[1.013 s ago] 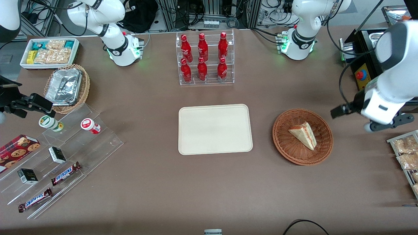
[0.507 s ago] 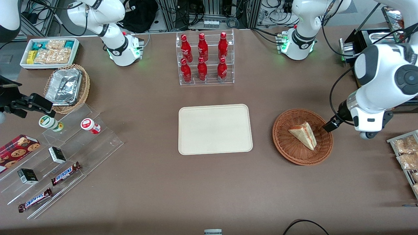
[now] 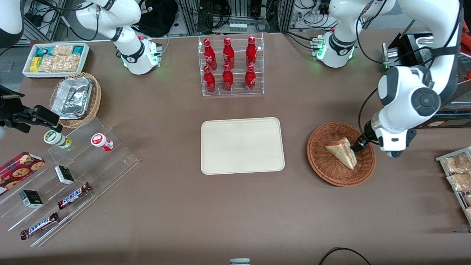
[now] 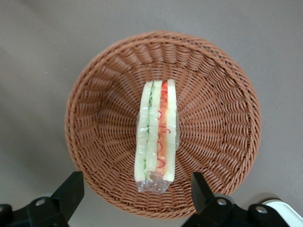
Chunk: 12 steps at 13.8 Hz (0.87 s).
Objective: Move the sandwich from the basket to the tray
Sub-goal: 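Lower the open left gripper over the wrapped sandwich in the basket, then close the left gripper on the sandwich's crust edge and lift it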
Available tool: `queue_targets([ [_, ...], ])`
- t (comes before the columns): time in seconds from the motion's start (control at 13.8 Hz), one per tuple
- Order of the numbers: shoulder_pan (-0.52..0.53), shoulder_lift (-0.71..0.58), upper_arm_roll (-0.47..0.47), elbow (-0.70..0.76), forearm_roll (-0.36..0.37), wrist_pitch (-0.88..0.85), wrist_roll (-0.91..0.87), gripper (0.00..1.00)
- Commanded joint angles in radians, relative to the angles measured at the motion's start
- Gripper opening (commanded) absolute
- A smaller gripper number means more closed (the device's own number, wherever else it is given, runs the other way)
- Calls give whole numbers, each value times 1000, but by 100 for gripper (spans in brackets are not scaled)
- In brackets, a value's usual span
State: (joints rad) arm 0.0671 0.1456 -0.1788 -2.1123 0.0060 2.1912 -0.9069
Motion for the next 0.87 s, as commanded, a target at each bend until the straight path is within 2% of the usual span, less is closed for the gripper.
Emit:
queue_targets([
  [0.0, 5, 12, -22, -41, -4, 73, -29, 100],
  [0.8, 3, 97, -36, -83, -6, 214, -49, 100],
])
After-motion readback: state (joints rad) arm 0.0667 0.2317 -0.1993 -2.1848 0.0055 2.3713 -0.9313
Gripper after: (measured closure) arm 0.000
